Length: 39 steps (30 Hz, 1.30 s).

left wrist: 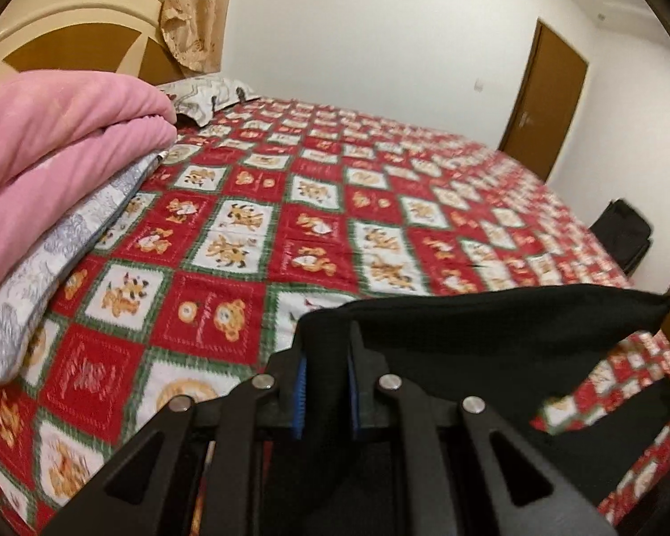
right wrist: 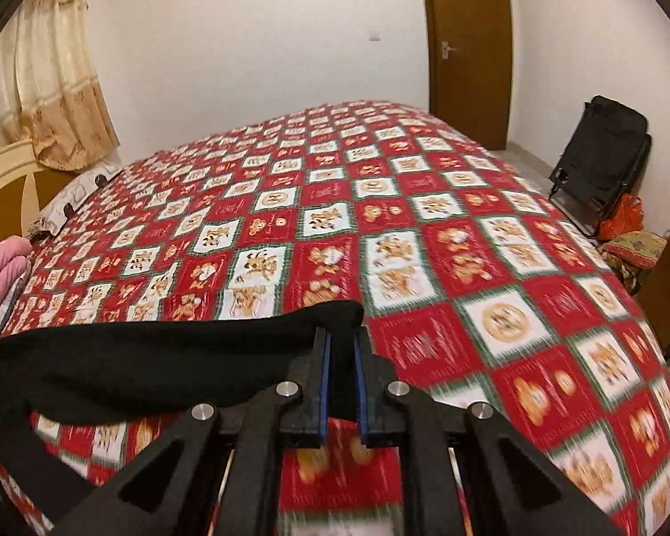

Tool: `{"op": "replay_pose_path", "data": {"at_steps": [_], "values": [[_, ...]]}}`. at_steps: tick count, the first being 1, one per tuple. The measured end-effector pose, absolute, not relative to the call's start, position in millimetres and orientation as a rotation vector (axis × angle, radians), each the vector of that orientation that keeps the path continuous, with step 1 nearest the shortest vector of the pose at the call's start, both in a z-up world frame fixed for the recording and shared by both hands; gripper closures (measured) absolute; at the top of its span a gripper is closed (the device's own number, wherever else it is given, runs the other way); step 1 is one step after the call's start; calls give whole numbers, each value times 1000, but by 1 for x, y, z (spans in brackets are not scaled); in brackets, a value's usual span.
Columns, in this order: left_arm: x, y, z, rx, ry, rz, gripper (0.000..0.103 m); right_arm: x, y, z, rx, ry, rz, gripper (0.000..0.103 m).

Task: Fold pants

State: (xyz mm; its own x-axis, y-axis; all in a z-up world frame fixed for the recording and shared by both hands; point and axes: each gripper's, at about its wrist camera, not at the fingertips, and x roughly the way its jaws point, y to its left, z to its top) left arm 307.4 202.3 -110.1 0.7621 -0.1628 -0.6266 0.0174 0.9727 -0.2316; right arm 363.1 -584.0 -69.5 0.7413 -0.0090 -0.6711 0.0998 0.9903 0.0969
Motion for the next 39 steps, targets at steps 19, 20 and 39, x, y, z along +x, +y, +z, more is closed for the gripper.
{"op": "replay_pose_path", "data": {"at_steps": [19, 20, 39], "values": [[205, 205, -168, -222, 680, -174, 88, 191, -607, -116, 296, 770, -101, 101], [204, 202, -167, -203, 673, -169, 88, 191, -596, -113, 270, 777, -86, 101], [206, 202, -174, -176, 669, -170, 88, 210, -601, -143, 556, 945, -151, 44]]}}
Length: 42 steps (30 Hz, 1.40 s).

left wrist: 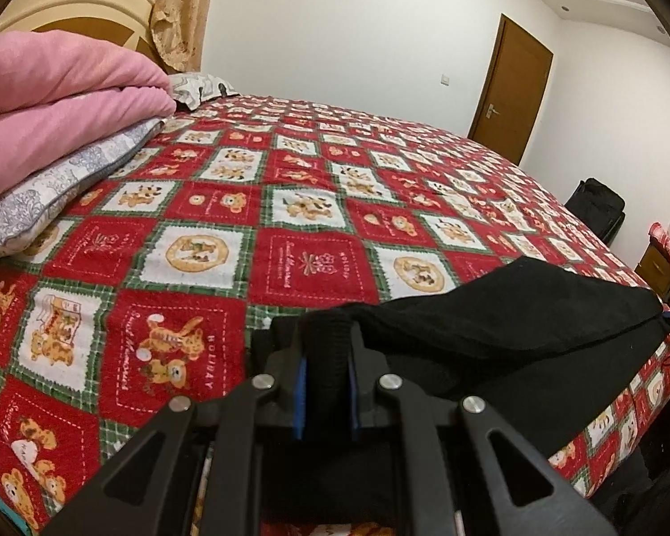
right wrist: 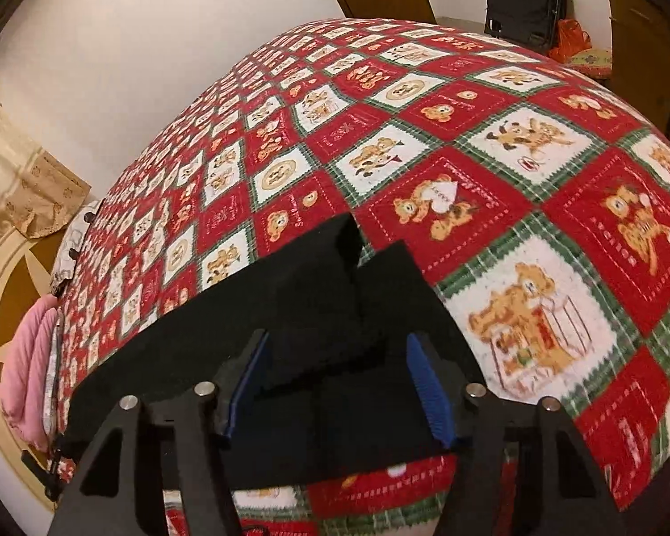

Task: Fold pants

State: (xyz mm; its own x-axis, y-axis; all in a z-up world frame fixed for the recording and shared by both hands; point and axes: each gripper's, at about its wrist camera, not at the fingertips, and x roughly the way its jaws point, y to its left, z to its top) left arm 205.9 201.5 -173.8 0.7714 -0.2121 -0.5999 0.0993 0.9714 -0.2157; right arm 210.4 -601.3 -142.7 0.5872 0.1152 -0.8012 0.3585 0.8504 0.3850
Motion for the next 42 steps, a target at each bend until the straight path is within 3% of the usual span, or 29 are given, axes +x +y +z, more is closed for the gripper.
{"op": "replay_pose_path", "data": {"at_steps": [3, 4, 5, 8, 17, 29, 31, 32, 34, 36, 37, 42], "values": [[208, 202, -173, -173, 670, -167, 88, 221, -601, -150, 558, 948, -149, 69], [208, 201, -171, -165, 668, -167, 88, 224, -600, -150, 533, 944, -164, 89], [208, 200, -170, -155, 664, -165, 88, 225, -600, -149, 522, 936, -171, 97], [204, 198, -161, -114, 635, -165, 88, 225, -600, -139, 511, 899, -172, 98], [181, 190, -156, -6, 569, -208, 88, 188, -593, -83, 379, 806, -145, 98], [155, 194, -183, -29, 595, -245, 88, 166, -620, -140, 399, 908, -215, 98], [155, 191, -183, 13, 599, -216, 81, 165, -621, -140, 396, 909, -207, 97], [155, 191, -184, 30, 602, -204, 79, 163, -623, -139, 414, 907, -195, 96], [153, 193, -184, 65, 596, -164, 59, 161, -624, -140, 427, 914, -188, 89], [150, 196, -183, 92, 589, -135, 47, 156, -621, -136, 405, 911, -211, 70], [148, 200, -183, 95, 593, -136, 45, 154, -619, -134, 381, 911, -227, 54], [140, 212, -190, 134, 621, -123, 41, 142, -602, -117, 282, 882, -248, 51]]}}
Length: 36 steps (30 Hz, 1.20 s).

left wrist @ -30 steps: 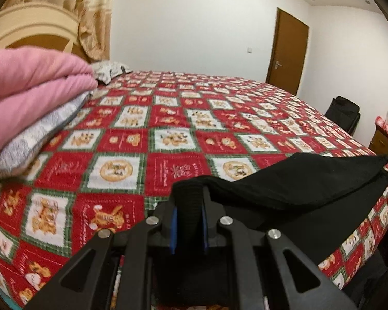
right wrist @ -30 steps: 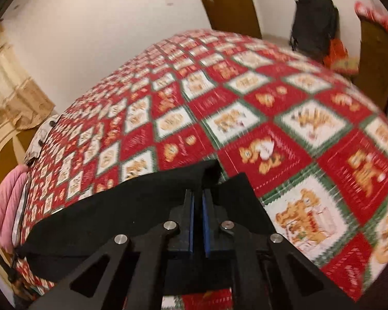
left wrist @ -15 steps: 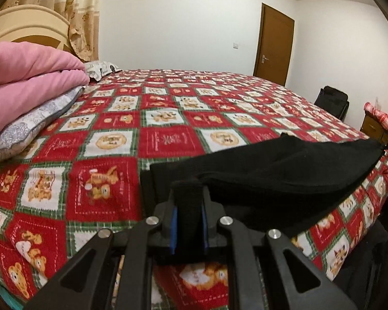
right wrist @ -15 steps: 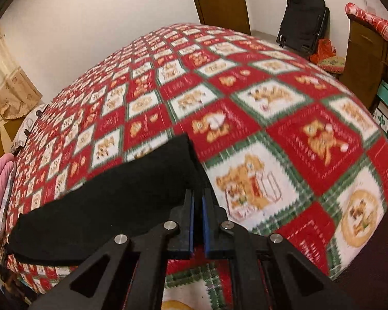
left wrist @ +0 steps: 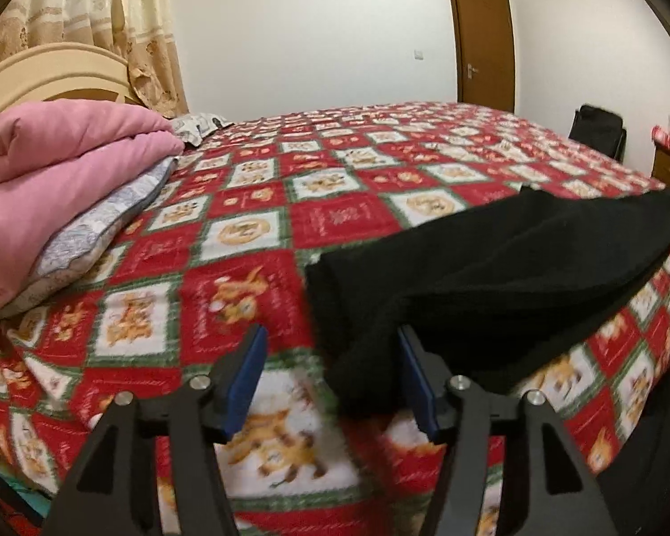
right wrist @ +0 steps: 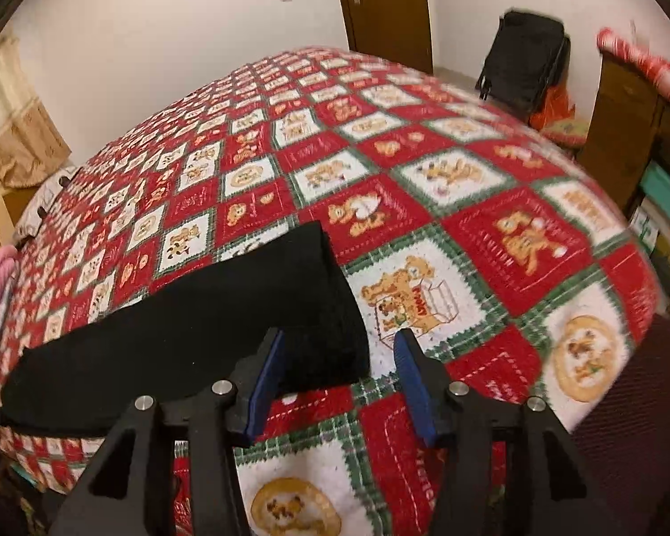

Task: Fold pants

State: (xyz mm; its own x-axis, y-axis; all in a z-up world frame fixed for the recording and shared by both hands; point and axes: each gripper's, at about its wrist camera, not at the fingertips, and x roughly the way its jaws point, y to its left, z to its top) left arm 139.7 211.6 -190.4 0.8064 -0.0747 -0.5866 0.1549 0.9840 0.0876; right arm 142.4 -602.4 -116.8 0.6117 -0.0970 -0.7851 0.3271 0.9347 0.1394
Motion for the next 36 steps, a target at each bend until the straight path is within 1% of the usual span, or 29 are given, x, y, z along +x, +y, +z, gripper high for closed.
{"op": "replay_pose_path", "data": {"at_steps": [6, 9, 10, 11, 15, 18, 20, 24, 26, 27, 29, 30, 31, 32, 36], "values": [[130, 241, -197, 135, 647, -7, 41, 145, -560, -91, 205, 864, -158, 51], [126, 263, -200, 17, 686, 15, 41, 154, -509, -84, 72, 876, -46, 51], [123, 269, -199, -39, 687, 13, 44, 157, -486, -83, 9, 877, 0, 51], [121, 270, -198, -76, 689, -3, 45, 158, -472, -83, -28, 877, 27, 51], [123, 260, -187, -230, 671, -123, 45, 169, -394, -86, -184, 873, 205, 51], [135, 244, -181, -248, 673, -184, 45, 179, -351, -95, -229, 890, 286, 51], [151, 230, -181, -211, 705, -201, 45, 182, -334, -98, -236, 891, 317, 51], [177, 216, -191, -171, 774, -190, 58, 186, -307, -107, -217, 904, 380, 51], [185, 215, -196, -182, 800, -174, 58, 186, -296, -113, -213, 913, 397, 51], [186, 215, -196, -193, 793, -178, 61, 186, -291, -117, -212, 922, 407, 51], [187, 214, -193, -185, 781, -175, 63, 186, -285, -123, -219, 937, 415, 51], [187, 213, -191, -172, 777, -166, 70, 187, -281, -127, -226, 947, 418, 51], [188, 212, -189, -163, 773, -163, 81, 189, -278, -131, -228, 959, 425, 51], [189, 210, -186, -148, 773, -166, 89, 190, -275, -133, -229, 968, 430, 51], [194, 208, -178, -110, 789, -151, 91, 195, -265, -134, -236, 988, 431, 51]]}}
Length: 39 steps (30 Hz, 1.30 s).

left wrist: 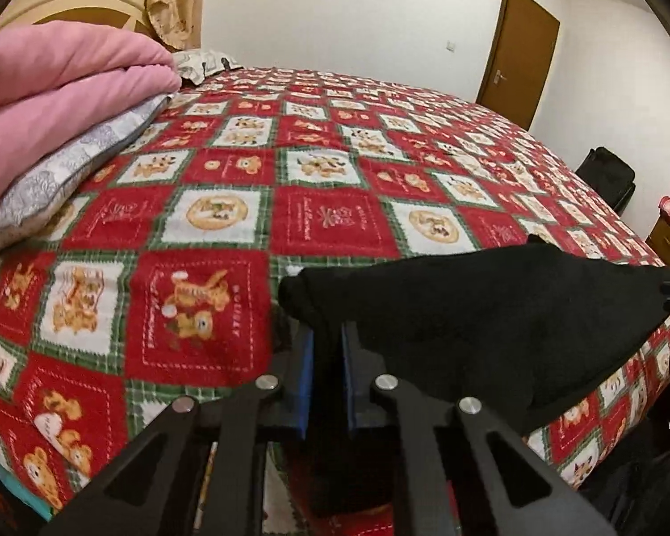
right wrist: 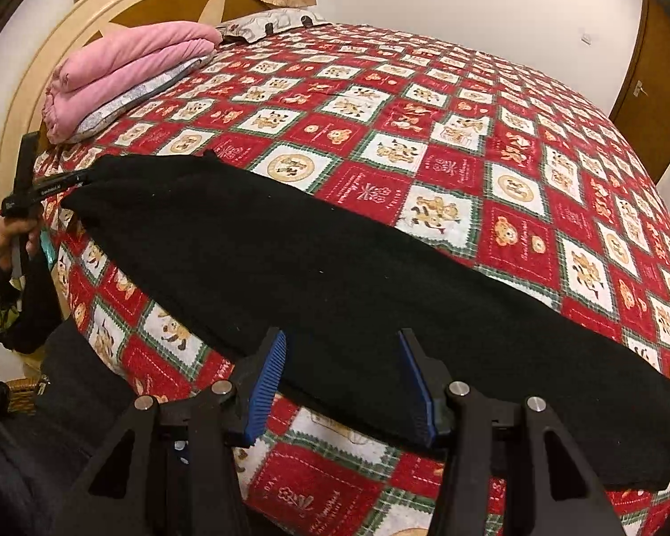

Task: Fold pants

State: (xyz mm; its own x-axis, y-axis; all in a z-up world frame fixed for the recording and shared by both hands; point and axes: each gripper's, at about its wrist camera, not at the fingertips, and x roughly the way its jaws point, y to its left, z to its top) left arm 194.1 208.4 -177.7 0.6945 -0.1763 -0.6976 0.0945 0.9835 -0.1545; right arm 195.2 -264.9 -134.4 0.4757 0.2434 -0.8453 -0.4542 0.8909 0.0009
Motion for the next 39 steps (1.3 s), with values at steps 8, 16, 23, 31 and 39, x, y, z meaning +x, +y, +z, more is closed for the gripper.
{"op": "replay_pose_path", "data": {"at_steps": [8, 16, 23, 31, 39], "values": [[221, 229, -179, -214, 863, -189, 91, 177, -230, -131, -315, 1098, 574, 51], [213, 224, -183, -107, 836, -208, 90, 149, -207, -141, -404, 1078, 598, 51], [194, 231, -156, -113, 675, -81, 90, 167, -163, -164, -524, 930, 570, 51], [198, 200, -162, -51, 713, -199, 90, 168, -112, -190, -662, 821, 609, 51], [251, 202, -179, -47, 831, -99, 85, 180, -106, -207, -642, 909, 601, 51]]}}
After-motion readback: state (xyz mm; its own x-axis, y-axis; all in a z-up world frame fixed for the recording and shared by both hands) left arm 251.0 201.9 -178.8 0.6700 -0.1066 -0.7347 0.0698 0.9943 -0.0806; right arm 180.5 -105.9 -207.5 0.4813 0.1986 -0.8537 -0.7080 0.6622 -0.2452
